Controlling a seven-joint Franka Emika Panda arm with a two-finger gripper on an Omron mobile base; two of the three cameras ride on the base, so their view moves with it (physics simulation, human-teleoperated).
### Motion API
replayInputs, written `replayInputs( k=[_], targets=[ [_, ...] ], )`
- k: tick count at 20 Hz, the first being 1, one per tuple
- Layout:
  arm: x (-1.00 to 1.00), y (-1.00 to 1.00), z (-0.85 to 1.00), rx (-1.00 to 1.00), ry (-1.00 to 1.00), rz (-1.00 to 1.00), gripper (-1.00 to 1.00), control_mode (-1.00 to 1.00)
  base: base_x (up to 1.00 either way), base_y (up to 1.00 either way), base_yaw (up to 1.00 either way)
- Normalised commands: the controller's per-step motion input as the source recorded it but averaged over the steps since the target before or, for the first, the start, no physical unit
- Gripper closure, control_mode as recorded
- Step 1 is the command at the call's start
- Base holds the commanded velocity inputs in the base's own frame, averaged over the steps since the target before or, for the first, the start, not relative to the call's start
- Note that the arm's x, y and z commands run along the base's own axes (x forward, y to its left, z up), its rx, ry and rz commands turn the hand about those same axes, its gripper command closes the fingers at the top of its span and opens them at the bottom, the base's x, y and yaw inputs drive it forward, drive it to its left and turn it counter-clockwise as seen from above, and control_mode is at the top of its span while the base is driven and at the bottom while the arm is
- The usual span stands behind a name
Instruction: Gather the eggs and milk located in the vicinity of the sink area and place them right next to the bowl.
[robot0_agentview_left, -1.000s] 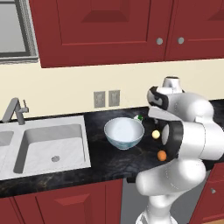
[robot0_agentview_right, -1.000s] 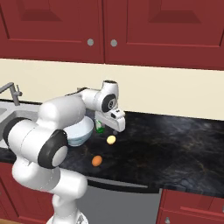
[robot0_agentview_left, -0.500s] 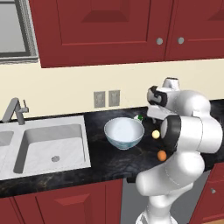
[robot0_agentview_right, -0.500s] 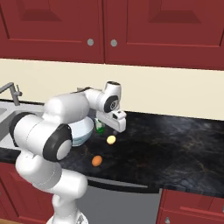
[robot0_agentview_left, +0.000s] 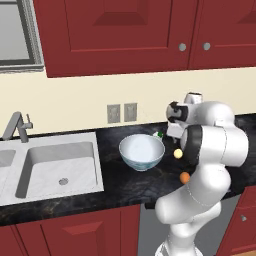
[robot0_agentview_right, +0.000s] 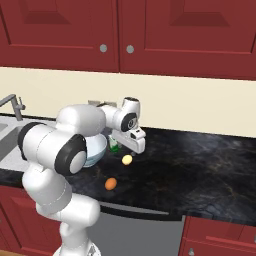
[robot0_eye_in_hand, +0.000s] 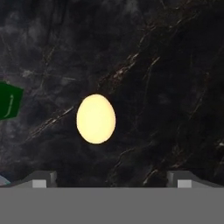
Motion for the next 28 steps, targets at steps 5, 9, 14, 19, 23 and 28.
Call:
replayInputs(
  k=[5,9,14,19,23,28],
  targets=[
    [0.12,-0.01,-0.45,0.0,-0.04,0.02,-1.0,-1.0,0.0,0.0,0.0],
    [0.07,0.0,-0.32,0.0,-0.08,0.02,-1.0,-1.0,0.0,0.0,0.0],
    [0.06,0.0,-0.15,0.0,-0.1,0.03,-1.0,-1.0,0.0,0.0,0.0],
    [0.0,0.0,-0.1,0.0,-0.01,0.04,-1.0,-1.0,0.0,0.0,0.0],
    [0.04,0.0,-0.07,0.0,0.0,0.02,-1.0,-1.0,0.0,0.0,0.0],
    [0.12,0.0,-0.04,0.0,0.0,0.03,-1.0,-1.0,0.0,0.0,0.0]
  ],
)
